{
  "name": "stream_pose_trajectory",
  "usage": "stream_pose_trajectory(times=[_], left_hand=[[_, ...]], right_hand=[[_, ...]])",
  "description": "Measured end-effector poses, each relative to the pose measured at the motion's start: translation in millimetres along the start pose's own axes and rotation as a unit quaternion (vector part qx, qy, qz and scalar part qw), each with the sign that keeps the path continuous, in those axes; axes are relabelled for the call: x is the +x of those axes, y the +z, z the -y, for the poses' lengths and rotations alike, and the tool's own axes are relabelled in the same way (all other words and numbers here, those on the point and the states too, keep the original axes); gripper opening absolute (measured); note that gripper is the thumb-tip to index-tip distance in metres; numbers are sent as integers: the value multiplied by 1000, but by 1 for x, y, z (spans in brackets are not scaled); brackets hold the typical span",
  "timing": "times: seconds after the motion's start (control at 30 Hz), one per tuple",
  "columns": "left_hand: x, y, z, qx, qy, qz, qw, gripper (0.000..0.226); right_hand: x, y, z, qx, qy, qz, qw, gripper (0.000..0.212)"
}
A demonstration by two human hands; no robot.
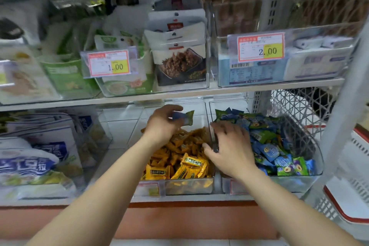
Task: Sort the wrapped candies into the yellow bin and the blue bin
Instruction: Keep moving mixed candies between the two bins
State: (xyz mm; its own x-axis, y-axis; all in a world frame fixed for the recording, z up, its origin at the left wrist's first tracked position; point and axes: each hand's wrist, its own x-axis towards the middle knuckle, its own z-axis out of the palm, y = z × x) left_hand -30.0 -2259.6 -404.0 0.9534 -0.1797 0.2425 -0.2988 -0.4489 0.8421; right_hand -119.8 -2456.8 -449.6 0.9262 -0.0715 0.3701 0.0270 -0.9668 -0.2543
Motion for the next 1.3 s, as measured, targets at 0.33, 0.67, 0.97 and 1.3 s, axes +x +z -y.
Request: stream_pose_trajectory(times=[0.33, 0.67, 0.97, 1.3], left_hand=[[-86, 9, -31, -201, -21, 7, 979, 15], [-83, -37, 11, 184, 35, 30, 982, 26], [-59, -88, 51, 267, 10, -49, 962, 50], [-58, -98, 90, 185, -62, -23, 980, 33]], right_hand=[[-19, -55, 41, 533, 71, 68, 840, 14], [-10, -36, -25, 132, 68, -100, 984, 15], [26, -26, 25, -88, -21, -14, 996, 35], [123, 71, 154, 134, -171, 261, 940, 33]])
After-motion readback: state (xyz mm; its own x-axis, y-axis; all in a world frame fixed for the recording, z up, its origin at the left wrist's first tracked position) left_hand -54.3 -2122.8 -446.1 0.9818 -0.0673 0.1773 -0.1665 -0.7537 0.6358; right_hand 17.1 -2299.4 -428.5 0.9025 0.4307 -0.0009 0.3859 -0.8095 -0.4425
